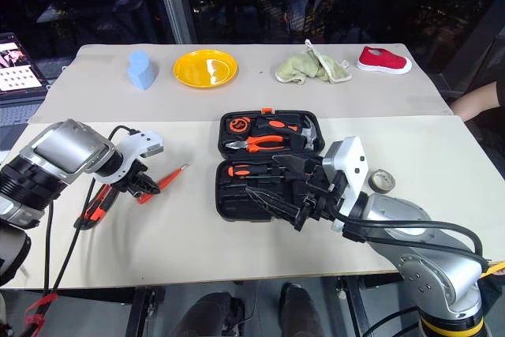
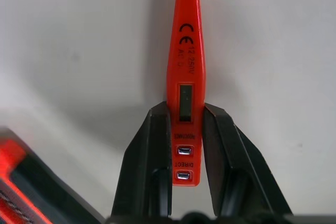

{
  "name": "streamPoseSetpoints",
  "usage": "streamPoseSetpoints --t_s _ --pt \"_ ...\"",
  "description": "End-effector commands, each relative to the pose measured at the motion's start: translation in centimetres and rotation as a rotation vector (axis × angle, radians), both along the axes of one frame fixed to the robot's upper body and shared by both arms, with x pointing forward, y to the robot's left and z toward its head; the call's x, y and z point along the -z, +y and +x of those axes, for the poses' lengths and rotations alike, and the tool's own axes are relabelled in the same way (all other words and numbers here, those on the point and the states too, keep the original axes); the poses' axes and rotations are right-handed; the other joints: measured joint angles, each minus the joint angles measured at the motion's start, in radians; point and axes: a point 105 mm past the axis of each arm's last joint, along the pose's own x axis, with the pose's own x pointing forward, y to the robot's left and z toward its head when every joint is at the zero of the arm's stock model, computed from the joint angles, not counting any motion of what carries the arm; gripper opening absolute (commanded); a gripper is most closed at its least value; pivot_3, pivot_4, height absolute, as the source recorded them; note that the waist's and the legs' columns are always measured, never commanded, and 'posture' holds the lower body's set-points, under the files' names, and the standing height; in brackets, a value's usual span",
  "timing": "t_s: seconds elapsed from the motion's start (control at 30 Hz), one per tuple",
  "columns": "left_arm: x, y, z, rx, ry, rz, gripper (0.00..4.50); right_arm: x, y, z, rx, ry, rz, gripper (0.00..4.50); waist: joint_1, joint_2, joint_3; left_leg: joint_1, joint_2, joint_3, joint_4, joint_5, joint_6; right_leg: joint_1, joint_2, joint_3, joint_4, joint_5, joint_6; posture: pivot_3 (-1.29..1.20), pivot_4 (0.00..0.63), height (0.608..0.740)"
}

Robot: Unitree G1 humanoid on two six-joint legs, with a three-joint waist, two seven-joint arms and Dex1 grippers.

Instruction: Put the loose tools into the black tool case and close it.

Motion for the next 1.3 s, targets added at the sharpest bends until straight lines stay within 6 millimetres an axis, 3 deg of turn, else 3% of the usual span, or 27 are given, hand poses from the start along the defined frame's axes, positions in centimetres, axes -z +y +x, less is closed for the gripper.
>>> streamPoseSetpoints --t_s 0.03,0.17,0.27,0.37,0.47,0.6,0.83,1.3 --pt "-3.7 -0.5 2.3 0.266 -0.217 0.021 0.38 -0.2 -0.7 -0.6 -0.003 -0.022 -0.039 4.50 0.001 0.000 0.000 -0.001 0.000 0.000 0.001 0.000 0.000 0.000 0.000 0.000 0.000 0.000 0.000 0.00 0.150 0.740" --pt "-6.5 -3.8 2.9 0.566 -0.347 -0.063 0.38 0.4 -1.8 -0.7 0.024 0.009 -0.090 4.50 0.003 0.000 0.000 -0.006 0.001 0.000 0.004 -0.001 0.002 -0.003 -0.004 0.000 -0.001 0.000 -0.001 0.00 0.150 0.740" --pt "-7.3 -7.5 1.6 0.817 -0.357 -0.163 0.38 1.3 -3.1 0.0 0.096 0.017 -0.163 4.50 0.009 0.000 0.000 -0.010 0.000 -0.001 0.009 -0.003 0.005 -0.004 -0.005 -0.002 -0.001 0.001 0.000 0.00 0.150 0.740" --pt "-6.8 -10.7 0.7 0.931 -0.301 -0.212 0.38 1.8 -3.7 0.2 0.132 0.037 -0.189 4.50 0.008 0.000 0.000 -0.011 -0.001 0.000 0.010 -0.005 0.008 -0.003 -0.004 -0.003 -0.004 0.002 0.003 0.00 0.150 0.740" --pt "-5.6 -15.1 -0.5 1.037 -0.231 -0.224 0.38 1.7 -4.0 0.1 0.178 0.023 -0.210 4.50 0.013 0.000 0.000 -0.012 -0.001 0.000 0.011 -0.005 0.009 -0.002 -0.002 -0.006 -0.008 0.004 0.006 0.00 0.150 0.740" --pt "-4.7 -17.5 -0.6 1.023 -0.185 -0.183 0.38 1.3 -4.1 -0.1 0.219 0.004 -0.185 4.50 0.011 0.000 0.000 -0.014 -0.001 0.000 0.013 -0.008 0.014 0.000 -0.001 -0.006 -0.014 0.006 0.010 0.00 0.150 0.740" --pt "-3.3 -19.0 0.1 0.991 -0.165 -0.097 0.38 0.8 -4.2 -0.3 0.277 -0.012 -0.136 4.50 0.000 0.000 0.000 -0.013 -0.001 0.001 0.013 -0.008 0.015 0.000 0.000 -0.004 -0.014 0.006 0.010 0.00 0.150 0.740" --pt "-1.4 -17.1 1.2 0.863 -0.109 -0.010 0.38 0.5 -4.0 0.3 0.324 -0.052 -0.074 4.50 -0.004 0.000 0.000 -0.012 0.000 0.001 0.013 -0.008 0.015 0.000 0.001 -0.002 -0.013 0.007 0.010 0.00 0.150 0.740"
